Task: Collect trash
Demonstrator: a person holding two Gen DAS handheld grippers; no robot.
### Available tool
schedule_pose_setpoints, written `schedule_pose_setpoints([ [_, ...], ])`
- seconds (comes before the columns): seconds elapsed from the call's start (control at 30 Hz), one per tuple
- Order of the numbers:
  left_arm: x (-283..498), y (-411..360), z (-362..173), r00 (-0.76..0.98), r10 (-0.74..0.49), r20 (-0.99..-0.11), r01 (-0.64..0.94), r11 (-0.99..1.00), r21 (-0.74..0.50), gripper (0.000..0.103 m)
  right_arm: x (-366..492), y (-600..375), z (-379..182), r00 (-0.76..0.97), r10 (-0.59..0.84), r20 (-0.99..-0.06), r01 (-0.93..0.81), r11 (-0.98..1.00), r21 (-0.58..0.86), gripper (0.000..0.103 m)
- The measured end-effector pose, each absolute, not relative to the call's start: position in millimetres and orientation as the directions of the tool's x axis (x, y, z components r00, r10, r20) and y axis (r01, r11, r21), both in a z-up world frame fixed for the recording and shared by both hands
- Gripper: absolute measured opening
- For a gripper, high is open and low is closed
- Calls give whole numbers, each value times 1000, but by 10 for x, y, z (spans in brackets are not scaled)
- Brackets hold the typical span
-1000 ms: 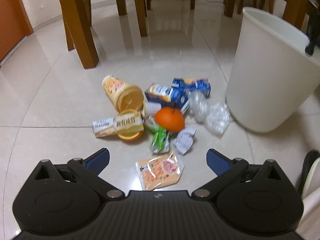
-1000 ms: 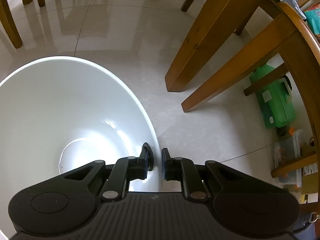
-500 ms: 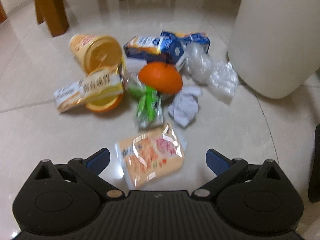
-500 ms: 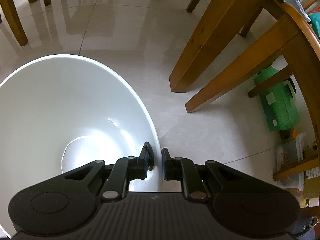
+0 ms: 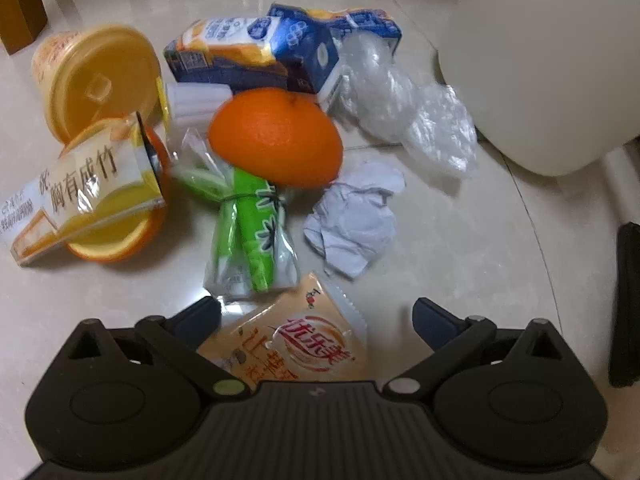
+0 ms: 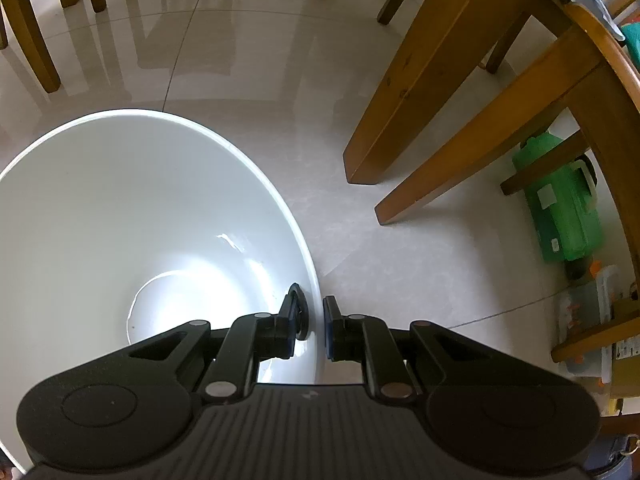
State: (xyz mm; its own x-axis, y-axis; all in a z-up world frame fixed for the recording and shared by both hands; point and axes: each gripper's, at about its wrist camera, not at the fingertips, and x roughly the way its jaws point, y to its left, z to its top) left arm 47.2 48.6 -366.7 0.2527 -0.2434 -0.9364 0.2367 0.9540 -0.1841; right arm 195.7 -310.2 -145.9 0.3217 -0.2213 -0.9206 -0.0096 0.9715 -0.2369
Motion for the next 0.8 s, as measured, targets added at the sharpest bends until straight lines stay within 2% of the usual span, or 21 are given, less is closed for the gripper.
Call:
schedule_pose_setpoints([
  [0.27,167,421,-3656,97,-331,-939,314,905,-287,102,1941,-3097,-1449,318,-215,-923,-12,973,-230,16],
  [0.37,2,294,-3653,88,-292,-952,401,886,-234,101,1944,-3112,-1455,316,-209,-925,-10,975,-224,16],
  [0.53,-182,141,-3654,168,-200,-965,498,862,-92,92,1943,-3118,-1456,319,-205,-926,-16,975,-221,16],
  [0.67,-235,89,-3621,226,-158,-961,532,847,-15,69,1940,-3124,-1456,319,-203,-926,-17,975,-220,16],
  [0.8,-163,140,-3556,211,-158,-965,514,858,-28,66,1931,-3126,-1456,321,-203,-925,-22,975,-221,16],
])
